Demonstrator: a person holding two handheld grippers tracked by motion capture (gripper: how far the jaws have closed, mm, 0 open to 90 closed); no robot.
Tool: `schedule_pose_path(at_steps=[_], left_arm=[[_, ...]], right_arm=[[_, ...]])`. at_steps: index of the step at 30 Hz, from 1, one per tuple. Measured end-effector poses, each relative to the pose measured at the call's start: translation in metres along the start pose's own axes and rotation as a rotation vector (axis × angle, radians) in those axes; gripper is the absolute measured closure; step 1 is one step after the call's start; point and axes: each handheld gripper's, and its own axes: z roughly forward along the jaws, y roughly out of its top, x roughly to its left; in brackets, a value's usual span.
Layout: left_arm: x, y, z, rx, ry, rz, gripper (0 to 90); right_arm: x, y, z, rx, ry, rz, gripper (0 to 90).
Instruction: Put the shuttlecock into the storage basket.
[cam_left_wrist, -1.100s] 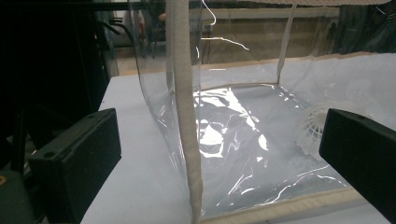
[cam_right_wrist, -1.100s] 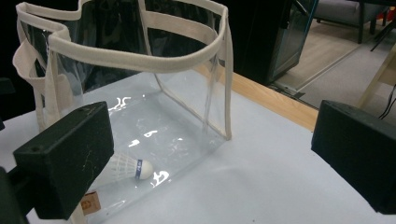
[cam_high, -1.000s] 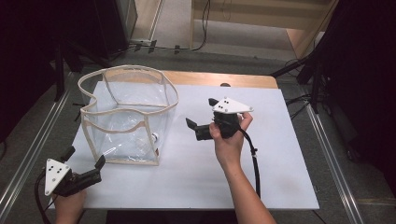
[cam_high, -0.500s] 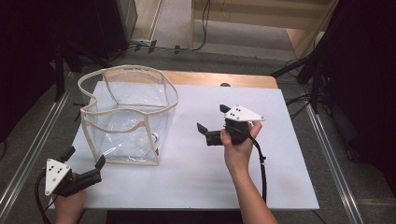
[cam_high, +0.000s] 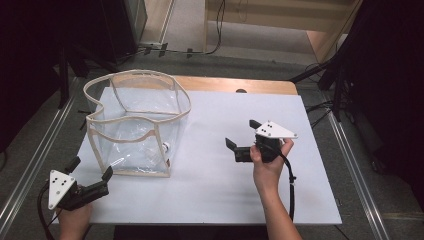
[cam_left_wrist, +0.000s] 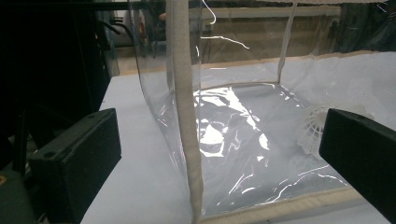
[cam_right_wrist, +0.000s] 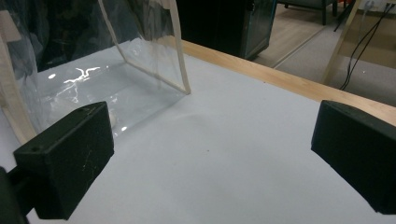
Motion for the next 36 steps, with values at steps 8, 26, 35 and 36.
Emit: schedule_pose_path(at_steps=[8, 26, 35, 36], left_arm=[[0.000, 0.000, 0.000, 0.000, 0.001, 0.001, 0.0], [-0.002, 0.000, 0.000, 0.001, 0.002, 0.009, 0.0], [-0.002, 0.000, 0.000, 0.000, 0.002, 0.011, 0.0], [-0.002, 0.000, 0.000, 0.000, 0.003, 0.010, 0.0]], right_arm=[[-0.007, -0.015, -0.010, 0.007, -0.019, 0.021, 0.0], [-0.023, -0.041, -0.032, 0.021, -0.068, 0.047, 0.0], [-0.029, -0.051, -0.041, 0.033, -0.082, 0.050, 0.0], [-0.030, -0.053, -0.044, 0.035, -0.088, 0.055, 0.0]])
